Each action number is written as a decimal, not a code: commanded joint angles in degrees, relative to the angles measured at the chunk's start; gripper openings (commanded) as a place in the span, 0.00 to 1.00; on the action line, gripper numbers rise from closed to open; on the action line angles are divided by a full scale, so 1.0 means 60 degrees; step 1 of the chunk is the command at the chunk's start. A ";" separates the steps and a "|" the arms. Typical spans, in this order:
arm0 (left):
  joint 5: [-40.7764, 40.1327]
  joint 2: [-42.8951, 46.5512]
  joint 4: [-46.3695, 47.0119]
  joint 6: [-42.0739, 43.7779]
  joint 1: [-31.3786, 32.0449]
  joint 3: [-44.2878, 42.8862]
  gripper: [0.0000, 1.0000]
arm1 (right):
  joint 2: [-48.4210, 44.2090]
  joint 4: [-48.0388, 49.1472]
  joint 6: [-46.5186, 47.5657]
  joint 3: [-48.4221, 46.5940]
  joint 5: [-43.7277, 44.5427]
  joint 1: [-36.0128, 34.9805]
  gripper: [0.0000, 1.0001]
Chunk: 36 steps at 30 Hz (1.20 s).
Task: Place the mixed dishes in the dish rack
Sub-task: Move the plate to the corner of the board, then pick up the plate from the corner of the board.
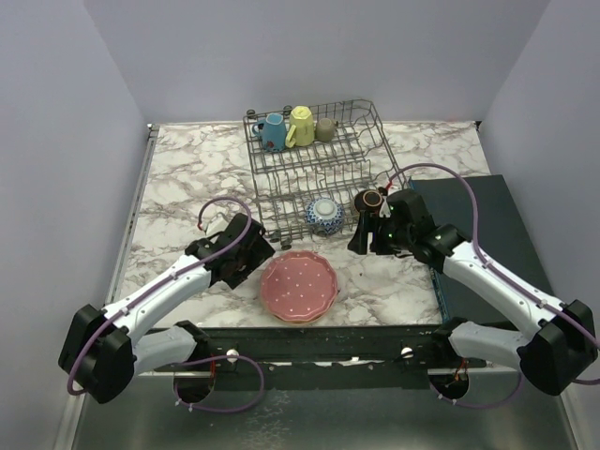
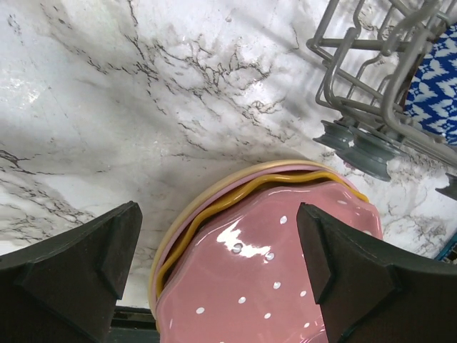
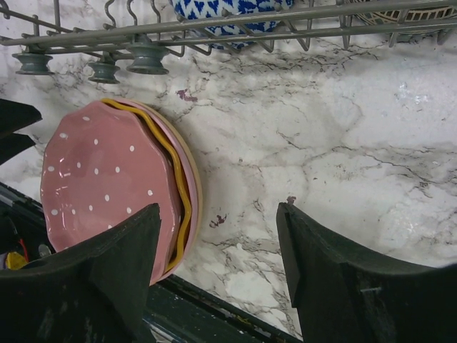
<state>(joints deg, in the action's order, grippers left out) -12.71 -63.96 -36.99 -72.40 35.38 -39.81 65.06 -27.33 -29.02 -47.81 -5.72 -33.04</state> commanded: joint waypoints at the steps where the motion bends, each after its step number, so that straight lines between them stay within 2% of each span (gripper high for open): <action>1: -0.0042 0.0466 -0.0500 0.0800 0.0007 -0.0286 0.99 | 0.0135 -0.0156 0.0274 -0.0290 -0.0480 -0.0020 0.70; 9: 0.1462 0.1079 -0.0483 0.1756 0.0007 -0.0310 0.96 | 0.0485 0.0045 0.0136 -0.0303 -0.1534 -0.0024 0.53; 17: 0.2838 0.1538 -0.0551 0.2051 0.0008 0.0231 0.77 | 0.1243 0.0227 -0.0262 -0.0220 -0.2342 -0.0082 0.48; 23: 0.2711 0.1783 -0.0858 0.2167 0.0007 0.0543 0.62 | 0.1565 0.0468 -0.0608 -0.0133 -0.2415 -0.0303 0.47; 27: 0.2216 0.1736 -0.1211 0.2351 0.0007 0.0414 0.61 | 0.1753 0.0556 -0.0751 -0.0121 -0.2260 -0.0498 0.47; 31: 0.2192 0.1518 -0.1188 0.2427 0.0007 0.0365 0.53 | 0.1769 0.0688 -0.0898 -0.0064 -0.2213 -0.0555 0.47; 36: 0.2192 0.1222 -0.0910 0.2375 0.0008 0.0537 0.50 | 0.1738 0.0724 -0.0938 -0.0006 -0.2129 -0.0576 0.47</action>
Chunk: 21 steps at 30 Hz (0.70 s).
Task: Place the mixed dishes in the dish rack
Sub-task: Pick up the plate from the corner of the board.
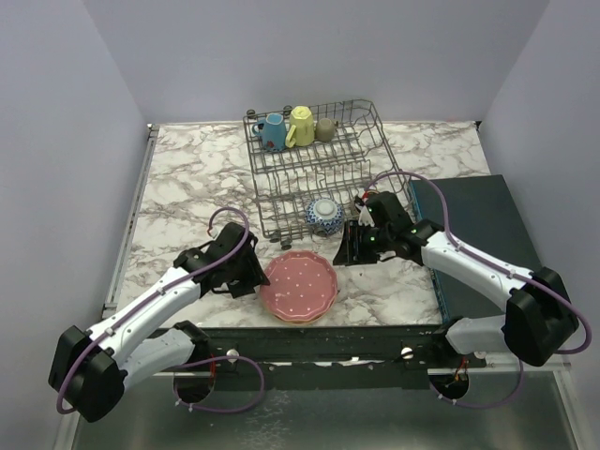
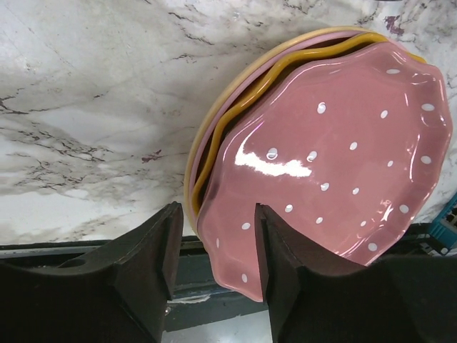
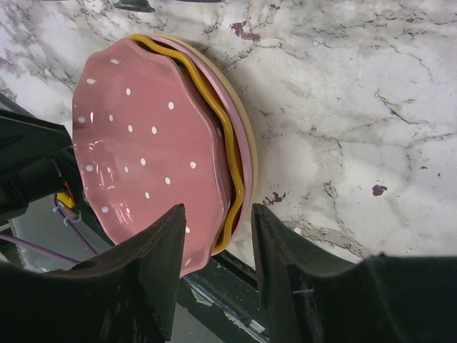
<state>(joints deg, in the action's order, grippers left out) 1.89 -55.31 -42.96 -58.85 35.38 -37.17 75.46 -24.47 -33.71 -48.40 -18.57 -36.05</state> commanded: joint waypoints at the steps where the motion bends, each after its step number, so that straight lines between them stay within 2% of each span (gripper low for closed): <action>1: -0.0242 -0.0271 0.0161 0.0113 0.0007 0.0109 0.48 | 0.0013 0.0242 -0.0166 0.0088 0.0025 -0.0079 0.47; 8: -0.0169 -0.0533 0.0638 0.0092 0.0007 0.0227 0.29 | 0.0046 0.0401 -0.0266 0.0185 -0.0129 -0.0114 0.47; 15: 0.0003 -0.0712 0.0958 0.0052 0.0009 0.0488 0.21 | 0.0116 0.0537 -0.0289 0.0338 -0.0125 -0.0157 0.48; 21: 0.0094 -0.0784 0.1283 0.0006 0.0000 0.0678 0.08 | 0.0277 0.0646 -0.0287 0.0391 -0.0207 -0.0172 0.48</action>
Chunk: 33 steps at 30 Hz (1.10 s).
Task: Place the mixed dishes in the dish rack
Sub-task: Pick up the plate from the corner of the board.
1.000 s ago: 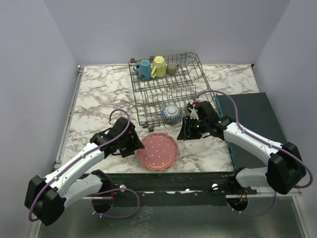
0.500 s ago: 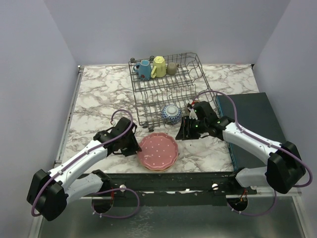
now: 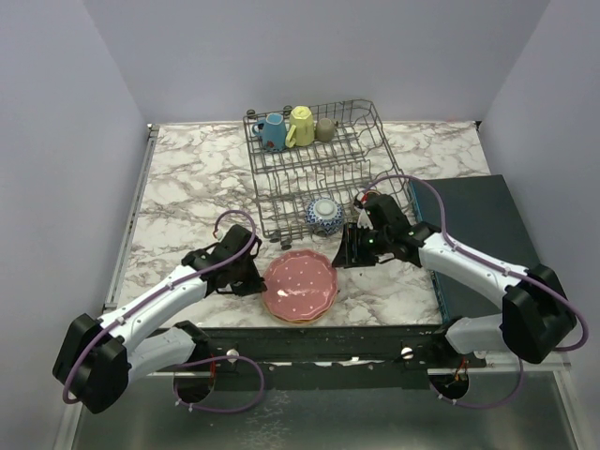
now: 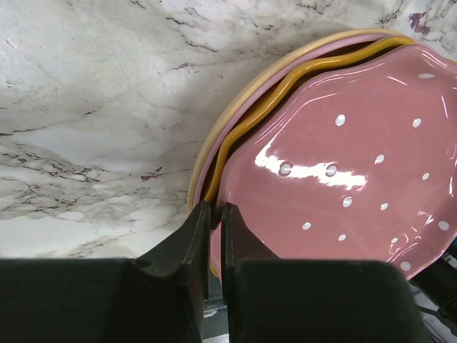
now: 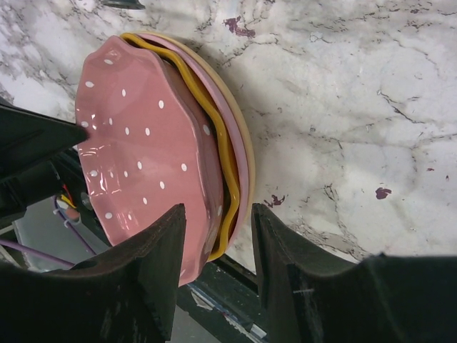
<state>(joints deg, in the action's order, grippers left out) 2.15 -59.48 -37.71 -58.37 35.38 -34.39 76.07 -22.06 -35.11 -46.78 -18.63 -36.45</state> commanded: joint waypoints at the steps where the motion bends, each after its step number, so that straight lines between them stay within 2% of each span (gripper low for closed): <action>1: 0.0064 -0.0104 0.0458 -0.0073 0.0014 0.0243 0.06 | 0.0195 0.0275 -0.0060 0.0135 -0.0214 -0.0107 0.48; 4: 0.0109 -0.0191 0.0599 -0.0085 0.0000 0.0271 0.00 | 0.0213 0.0290 -0.0069 0.0162 -0.0254 -0.0118 0.48; 33: 0.0487 -0.1079 0.1725 -0.0103 0.0022 0.0359 0.00 | 0.0185 0.0572 -0.0047 0.0235 -0.1084 -0.0327 0.48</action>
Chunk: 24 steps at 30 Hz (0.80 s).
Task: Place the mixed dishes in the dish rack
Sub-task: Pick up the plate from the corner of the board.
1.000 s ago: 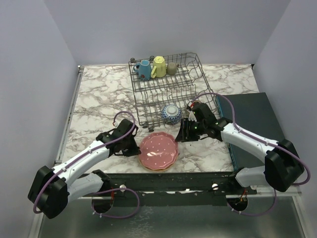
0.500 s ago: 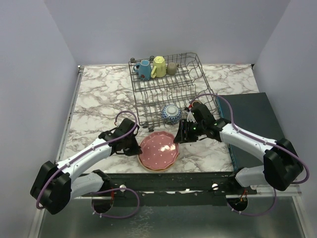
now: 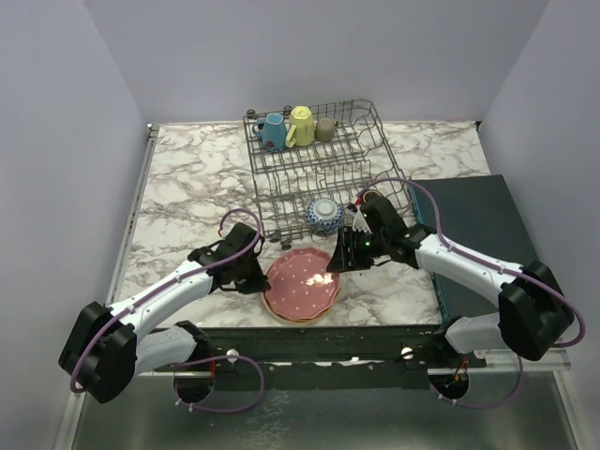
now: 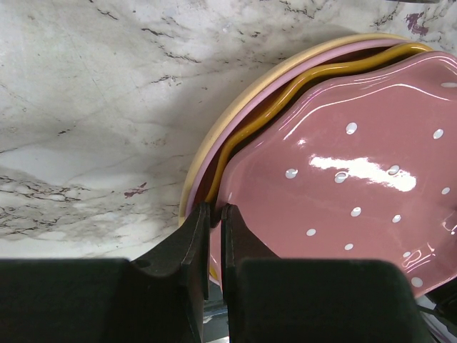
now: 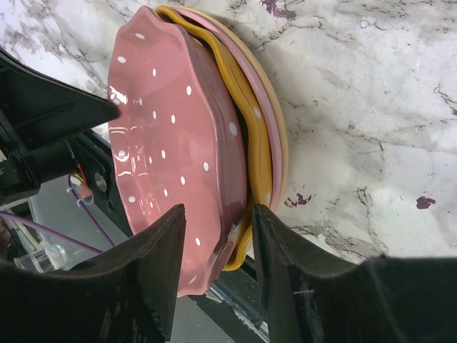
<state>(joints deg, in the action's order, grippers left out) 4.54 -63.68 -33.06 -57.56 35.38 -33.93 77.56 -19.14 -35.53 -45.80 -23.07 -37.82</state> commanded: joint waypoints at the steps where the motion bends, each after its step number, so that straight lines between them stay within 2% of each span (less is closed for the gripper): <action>1: 0.0101 -0.0400 0.0964 -0.0239 0.0022 0.0271 0.00 | -0.0029 0.0105 0.0022 0.0057 -0.0418 -0.0094 0.48; 10: 0.0145 -0.0595 0.1084 -0.0135 0.0022 0.0129 0.00 | 0.0389 0.1097 -0.0240 0.0596 -0.1462 -0.0112 0.48; 24: 0.0284 -0.1082 0.1435 -0.0134 0.0066 -0.0037 0.00 | 0.0630 0.2030 -0.0592 0.1171 -0.1937 -0.0176 0.48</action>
<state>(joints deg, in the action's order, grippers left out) 5.13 -66.76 -32.84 -56.03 35.24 -35.24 79.83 -7.84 -38.39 -40.75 -31.00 -37.54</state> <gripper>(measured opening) 0.123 0.478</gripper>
